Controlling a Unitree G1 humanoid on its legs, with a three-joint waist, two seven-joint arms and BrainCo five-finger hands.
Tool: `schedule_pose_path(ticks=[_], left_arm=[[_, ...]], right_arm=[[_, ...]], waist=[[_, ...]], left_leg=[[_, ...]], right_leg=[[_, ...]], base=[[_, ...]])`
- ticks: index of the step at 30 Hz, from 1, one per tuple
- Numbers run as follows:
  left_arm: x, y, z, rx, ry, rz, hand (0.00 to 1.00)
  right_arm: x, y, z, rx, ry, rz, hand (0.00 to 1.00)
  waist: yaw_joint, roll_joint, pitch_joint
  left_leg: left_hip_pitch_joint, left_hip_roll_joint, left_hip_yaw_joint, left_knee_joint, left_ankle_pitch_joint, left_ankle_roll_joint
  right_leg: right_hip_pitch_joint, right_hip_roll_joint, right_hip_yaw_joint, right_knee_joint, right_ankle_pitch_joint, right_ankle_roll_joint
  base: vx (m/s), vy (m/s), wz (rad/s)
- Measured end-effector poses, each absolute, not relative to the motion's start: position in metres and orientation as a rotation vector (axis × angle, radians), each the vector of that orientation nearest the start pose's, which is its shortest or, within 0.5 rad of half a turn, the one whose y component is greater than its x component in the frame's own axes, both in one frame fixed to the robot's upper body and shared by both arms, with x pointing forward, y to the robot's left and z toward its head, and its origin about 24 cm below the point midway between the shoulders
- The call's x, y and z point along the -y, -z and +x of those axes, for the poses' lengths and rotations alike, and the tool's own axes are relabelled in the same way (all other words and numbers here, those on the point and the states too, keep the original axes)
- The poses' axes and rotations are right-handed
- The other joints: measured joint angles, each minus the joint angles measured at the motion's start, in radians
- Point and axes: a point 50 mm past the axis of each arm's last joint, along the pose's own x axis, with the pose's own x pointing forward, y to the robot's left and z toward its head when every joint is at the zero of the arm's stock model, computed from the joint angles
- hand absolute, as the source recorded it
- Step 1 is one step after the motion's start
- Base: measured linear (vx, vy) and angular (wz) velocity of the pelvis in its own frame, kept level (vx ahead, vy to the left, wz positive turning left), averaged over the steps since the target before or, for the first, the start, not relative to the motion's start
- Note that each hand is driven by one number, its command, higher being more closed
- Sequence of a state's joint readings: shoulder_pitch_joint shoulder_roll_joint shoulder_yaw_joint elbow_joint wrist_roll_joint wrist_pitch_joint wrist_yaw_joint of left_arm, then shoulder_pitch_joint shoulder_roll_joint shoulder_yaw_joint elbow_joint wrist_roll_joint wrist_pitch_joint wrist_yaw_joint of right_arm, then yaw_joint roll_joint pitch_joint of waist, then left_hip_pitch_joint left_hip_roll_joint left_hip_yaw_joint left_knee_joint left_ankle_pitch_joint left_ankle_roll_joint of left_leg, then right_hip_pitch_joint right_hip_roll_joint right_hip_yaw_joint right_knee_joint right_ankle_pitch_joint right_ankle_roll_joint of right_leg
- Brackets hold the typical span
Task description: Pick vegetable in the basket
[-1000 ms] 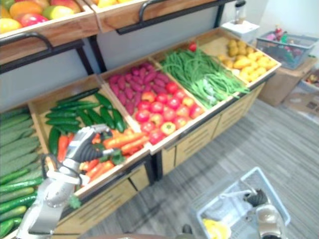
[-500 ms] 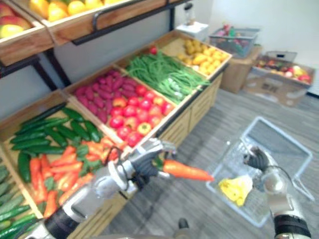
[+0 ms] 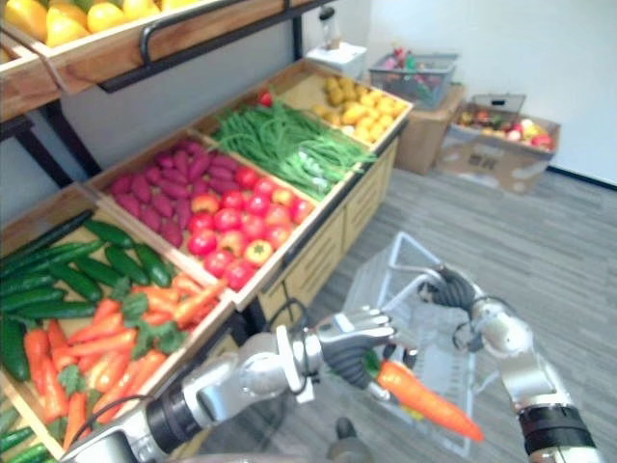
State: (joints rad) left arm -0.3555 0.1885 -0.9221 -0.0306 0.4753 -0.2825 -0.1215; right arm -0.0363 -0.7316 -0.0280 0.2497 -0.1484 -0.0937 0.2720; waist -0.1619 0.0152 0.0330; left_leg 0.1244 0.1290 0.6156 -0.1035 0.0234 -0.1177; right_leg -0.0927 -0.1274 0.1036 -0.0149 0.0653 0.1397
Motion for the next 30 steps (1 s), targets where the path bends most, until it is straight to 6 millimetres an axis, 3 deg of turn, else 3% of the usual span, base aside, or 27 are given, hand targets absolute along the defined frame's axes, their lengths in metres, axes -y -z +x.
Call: schedule_pose_path(ticks=[8, 16, 20, 29, 30], left_arm=[[0.050, -0.074, 0.191, 0.637, 1.168, 0.689, 1.00], [0.050, -0.043, 0.214, 0.477, 1.110, 0.830, 1.00], [0.051, -0.038, 0.232, 0.404, 1.016, 0.857, 1.00], [0.060, -0.037, 0.246, 0.355, 0.933, 0.884, 1.00], [0.061, -0.039, 0.248, 0.359, 0.926, 0.887, 0.00]], right_arm=[[0.298, -0.065, 0.252, -0.213, -0.202, -0.838, 1.00], [0.291, -0.064, 0.249, -0.192, -0.214, -0.791, 1.00], [0.295, -0.062, 0.246, -0.193, -0.178, -0.759, 1.00], [0.296, -0.057, 0.241, -0.198, -0.147, -0.723, 1.00], [0.295, -0.056, 0.241, -0.199, -0.147, -0.716, 1.00]], waist=[[-0.009, -0.004, -0.002], [-0.026, -0.004, -0.002], [-0.027, -0.004, -0.002], [-0.028, -0.006, -0.001], [-0.029, -0.006, -0.001]], left_leg=[[-0.019, -0.014, -0.037, -0.001, 0.001, 0.002], [-0.029, -0.018, -0.064, -0.001, 0.001, 0.003], [-0.036, -0.017, -0.076, -0.001, 0.002, 0.004], [-0.040, -0.017, -0.078, 0.000, 0.001, 0.002], [-0.039, -0.018, -0.078, 0.000, 0.000, 0.002]], right_leg=[[-0.005, -0.014, -0.024, -0.002, -0.003, 0.008], [-0.008, -0.018, -0.035, -0.002, 0.000, 0.004], [-0.011, -0.017, -0.040, -0.003, 0.000, 0.004], [-0.023, -0.014, -0.028, -0.001, 0.001, 0.003], [-0.024, -0.014, -0.024, 0.000, 0.001, 0.003]], base=[[-0.01, -0.022, 0.11], [0.00, -0.013, 0.04], [0.00, -0.013, 0.05], [0.01, -0.023, -0.04], [0.01, -0.028, -0.09]])
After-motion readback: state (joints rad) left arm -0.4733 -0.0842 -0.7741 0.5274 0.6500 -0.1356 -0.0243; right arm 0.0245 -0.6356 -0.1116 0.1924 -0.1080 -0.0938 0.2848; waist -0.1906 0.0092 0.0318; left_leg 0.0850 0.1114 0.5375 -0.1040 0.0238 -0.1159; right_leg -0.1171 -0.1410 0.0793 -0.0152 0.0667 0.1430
